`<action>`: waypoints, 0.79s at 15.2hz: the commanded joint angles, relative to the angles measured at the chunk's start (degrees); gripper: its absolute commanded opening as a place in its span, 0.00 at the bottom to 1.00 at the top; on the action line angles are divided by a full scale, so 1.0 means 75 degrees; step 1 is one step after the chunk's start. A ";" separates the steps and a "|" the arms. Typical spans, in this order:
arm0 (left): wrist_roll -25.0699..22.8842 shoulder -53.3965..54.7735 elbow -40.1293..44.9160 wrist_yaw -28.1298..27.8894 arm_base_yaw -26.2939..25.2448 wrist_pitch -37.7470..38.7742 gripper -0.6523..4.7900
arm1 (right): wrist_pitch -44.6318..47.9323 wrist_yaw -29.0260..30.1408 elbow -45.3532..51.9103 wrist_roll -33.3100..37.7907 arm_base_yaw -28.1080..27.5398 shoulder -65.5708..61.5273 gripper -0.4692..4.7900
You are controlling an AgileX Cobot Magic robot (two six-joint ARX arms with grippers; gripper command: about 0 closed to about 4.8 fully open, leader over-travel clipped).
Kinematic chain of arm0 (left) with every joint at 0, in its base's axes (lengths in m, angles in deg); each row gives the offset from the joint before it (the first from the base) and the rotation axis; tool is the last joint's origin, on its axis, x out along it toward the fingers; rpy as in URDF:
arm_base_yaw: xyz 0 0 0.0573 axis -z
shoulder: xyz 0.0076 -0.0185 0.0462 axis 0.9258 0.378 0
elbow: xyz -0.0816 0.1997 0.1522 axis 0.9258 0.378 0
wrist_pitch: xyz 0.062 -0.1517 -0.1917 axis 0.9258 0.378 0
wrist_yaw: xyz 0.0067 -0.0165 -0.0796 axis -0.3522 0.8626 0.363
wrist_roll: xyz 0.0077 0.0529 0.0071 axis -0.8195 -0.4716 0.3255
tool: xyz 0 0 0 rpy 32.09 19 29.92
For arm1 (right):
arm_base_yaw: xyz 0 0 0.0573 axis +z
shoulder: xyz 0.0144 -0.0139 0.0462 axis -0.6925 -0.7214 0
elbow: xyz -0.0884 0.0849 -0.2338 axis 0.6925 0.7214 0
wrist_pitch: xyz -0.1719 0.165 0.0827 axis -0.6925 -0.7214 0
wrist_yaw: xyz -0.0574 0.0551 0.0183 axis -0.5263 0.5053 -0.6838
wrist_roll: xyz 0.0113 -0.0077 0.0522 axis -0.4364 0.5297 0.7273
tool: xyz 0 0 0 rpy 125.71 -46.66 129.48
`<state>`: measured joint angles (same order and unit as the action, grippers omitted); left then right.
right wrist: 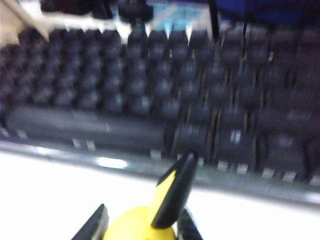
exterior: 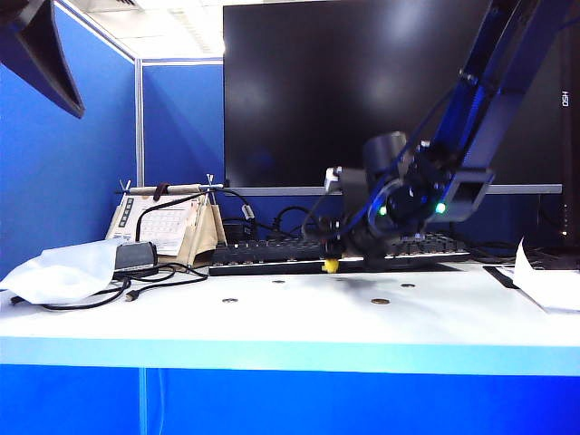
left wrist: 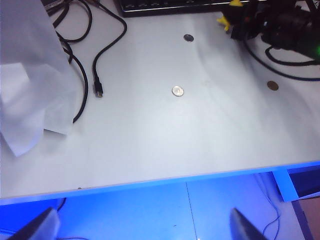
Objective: Pick up the doll and place it on the similarly colored coin.
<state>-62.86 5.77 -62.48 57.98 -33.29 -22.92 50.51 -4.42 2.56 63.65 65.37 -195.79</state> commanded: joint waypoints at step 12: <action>-0.0154 0.0000 -0.0020 -0.0877 0.0000 -0.0344 1.00 | -0.0125 0.0192 0.2294 0.0460 0.0009 0.2483 0.18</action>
<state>-63.95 5.82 -62.48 53.00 -33.29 -24.32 46.99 -3.06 18.25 66.86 65.33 -178.90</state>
